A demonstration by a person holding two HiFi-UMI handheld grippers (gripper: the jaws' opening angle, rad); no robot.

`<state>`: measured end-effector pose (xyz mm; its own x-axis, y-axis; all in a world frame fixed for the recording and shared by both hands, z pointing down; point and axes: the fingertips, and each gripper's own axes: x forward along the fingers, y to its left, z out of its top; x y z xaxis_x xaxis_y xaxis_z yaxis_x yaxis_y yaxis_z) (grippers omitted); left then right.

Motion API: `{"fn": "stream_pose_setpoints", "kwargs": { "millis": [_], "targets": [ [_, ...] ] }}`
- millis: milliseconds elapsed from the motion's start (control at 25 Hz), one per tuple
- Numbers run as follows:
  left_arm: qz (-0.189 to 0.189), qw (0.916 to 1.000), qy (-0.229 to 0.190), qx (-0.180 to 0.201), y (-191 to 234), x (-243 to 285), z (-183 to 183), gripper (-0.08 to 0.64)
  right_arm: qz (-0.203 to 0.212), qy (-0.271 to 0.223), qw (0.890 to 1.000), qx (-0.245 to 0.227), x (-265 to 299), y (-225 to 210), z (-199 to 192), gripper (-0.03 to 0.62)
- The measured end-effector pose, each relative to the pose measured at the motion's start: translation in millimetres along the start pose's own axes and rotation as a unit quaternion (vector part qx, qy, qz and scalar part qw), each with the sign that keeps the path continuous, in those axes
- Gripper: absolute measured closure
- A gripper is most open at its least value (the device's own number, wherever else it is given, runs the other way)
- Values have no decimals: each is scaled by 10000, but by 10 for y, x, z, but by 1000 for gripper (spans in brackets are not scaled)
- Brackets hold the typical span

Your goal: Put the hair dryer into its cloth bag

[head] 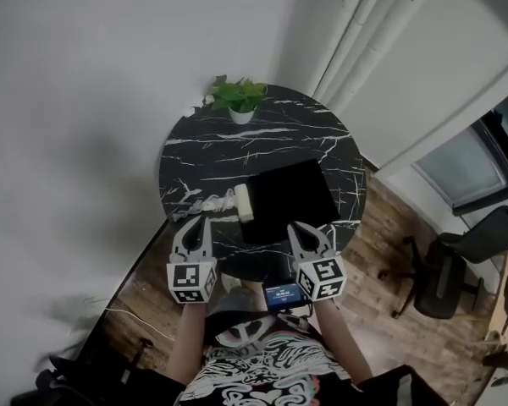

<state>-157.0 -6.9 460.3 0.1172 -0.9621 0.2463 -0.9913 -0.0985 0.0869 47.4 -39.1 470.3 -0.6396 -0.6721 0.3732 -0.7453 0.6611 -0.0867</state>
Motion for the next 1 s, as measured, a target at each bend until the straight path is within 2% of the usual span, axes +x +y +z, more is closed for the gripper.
{"fn": "stream_pose_setpoints", "kwargs": {
  "millis": [120,360,440,720,1000],
  "targets": [
    [-68,9999,47,-115,193,201,-42,546,-144,130,9997,119,156,-17,-19,571],
    [-269,9994,185,-103,379,424,-121,545,-255,371,9987,235,308,32,-84,569],
    [-341,9991,249,27,390,462,-172,545,-268,419,9984,284,323,36,-100,569],
    [-502,9937,560,829,401,580,-360,545,-107,581,9973,426,394,68,-171,569],
    [-442,9917,924,778,497,675,-591,545,-20,596,9977,311,595,70,-202,569]
  ]
}}
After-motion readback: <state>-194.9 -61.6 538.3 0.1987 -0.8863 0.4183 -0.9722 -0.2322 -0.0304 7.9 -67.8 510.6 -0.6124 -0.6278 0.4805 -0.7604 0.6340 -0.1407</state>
